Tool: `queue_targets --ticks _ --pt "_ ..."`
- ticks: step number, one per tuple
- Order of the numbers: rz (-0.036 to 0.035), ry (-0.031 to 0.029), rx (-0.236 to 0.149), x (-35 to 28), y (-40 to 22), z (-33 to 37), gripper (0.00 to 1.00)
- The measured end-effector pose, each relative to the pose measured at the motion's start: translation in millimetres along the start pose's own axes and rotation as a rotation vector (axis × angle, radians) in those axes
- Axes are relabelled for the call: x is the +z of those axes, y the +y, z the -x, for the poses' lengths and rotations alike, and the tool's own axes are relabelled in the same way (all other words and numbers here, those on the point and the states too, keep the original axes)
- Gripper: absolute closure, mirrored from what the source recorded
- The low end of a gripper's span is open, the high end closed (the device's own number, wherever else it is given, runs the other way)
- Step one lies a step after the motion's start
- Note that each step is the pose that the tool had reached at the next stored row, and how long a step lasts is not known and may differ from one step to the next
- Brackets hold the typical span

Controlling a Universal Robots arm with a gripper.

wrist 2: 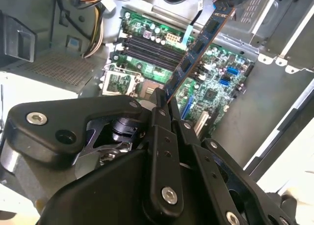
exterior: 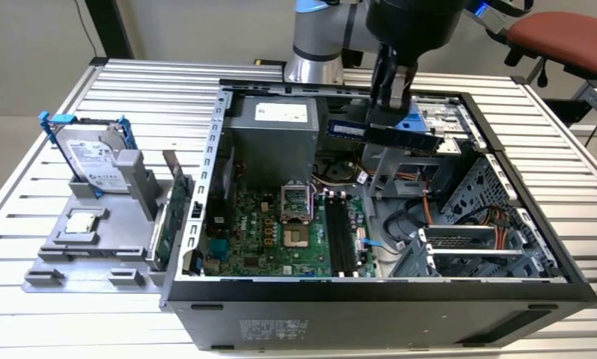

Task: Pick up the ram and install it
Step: 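Insert the ram into the slot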

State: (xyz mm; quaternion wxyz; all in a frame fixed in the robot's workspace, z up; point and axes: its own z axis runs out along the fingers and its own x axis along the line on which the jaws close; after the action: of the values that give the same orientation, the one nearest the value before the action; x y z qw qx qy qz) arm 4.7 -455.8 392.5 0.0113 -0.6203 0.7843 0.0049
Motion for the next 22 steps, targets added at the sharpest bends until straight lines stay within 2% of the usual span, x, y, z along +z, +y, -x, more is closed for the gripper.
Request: queue_targets --ticks 22 --pt "-0.0030 0.0008 0.124 0.0 0.0 0.0 1.00"
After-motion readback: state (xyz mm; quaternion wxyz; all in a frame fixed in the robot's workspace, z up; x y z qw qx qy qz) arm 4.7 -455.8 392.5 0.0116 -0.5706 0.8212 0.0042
